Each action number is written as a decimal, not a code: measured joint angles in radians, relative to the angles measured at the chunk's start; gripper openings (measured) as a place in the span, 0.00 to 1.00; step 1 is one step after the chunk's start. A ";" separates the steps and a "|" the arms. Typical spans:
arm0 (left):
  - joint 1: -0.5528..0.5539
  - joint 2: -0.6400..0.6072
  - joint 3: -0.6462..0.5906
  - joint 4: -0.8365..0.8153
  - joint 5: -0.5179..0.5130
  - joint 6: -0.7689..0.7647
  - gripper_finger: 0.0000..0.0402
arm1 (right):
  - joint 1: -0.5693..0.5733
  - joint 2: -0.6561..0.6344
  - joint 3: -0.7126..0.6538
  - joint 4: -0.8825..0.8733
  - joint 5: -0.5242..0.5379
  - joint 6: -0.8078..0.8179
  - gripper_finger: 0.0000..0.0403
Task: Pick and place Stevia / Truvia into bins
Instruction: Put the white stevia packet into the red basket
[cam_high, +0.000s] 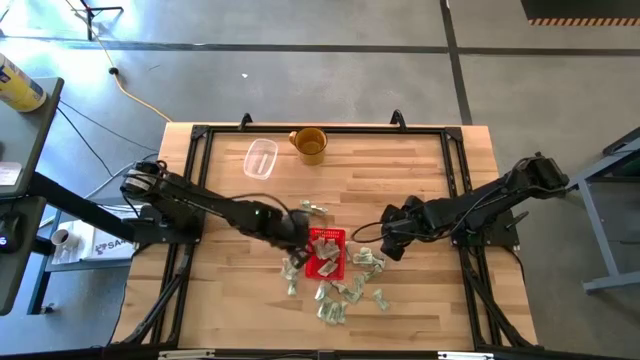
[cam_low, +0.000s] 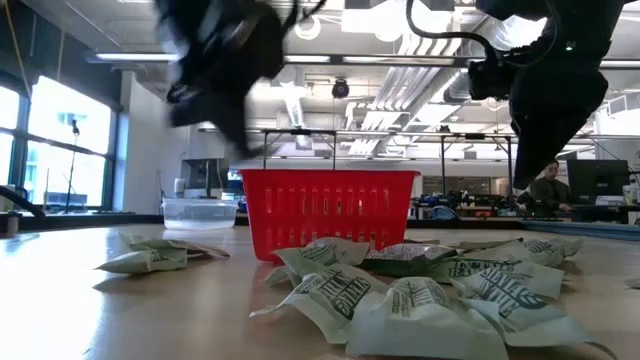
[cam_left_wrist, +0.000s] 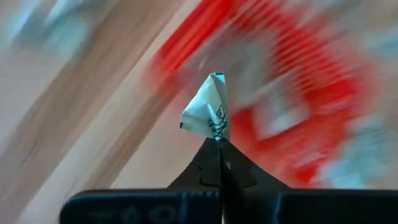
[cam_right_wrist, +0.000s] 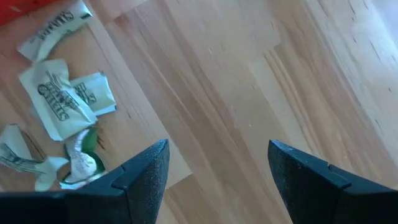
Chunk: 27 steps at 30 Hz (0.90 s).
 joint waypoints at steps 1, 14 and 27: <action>0.005 0.001 0.013 0.069 0.018 0.046 0.05 | 0.004 0.000 0.000 -0.005 0.003 0.000 0.66; 0.046 0.137 0.055 0.246 0.255 -0.044 0.34 | 0.070 0.000 0.000 0.052 -0.024 -0.076 0.66; -0.109 0.017 0.056 -0.003 0.087 -0.119 0.42 | 0.268 0.037 0.000 0.205 -0.120 -0.510 0.65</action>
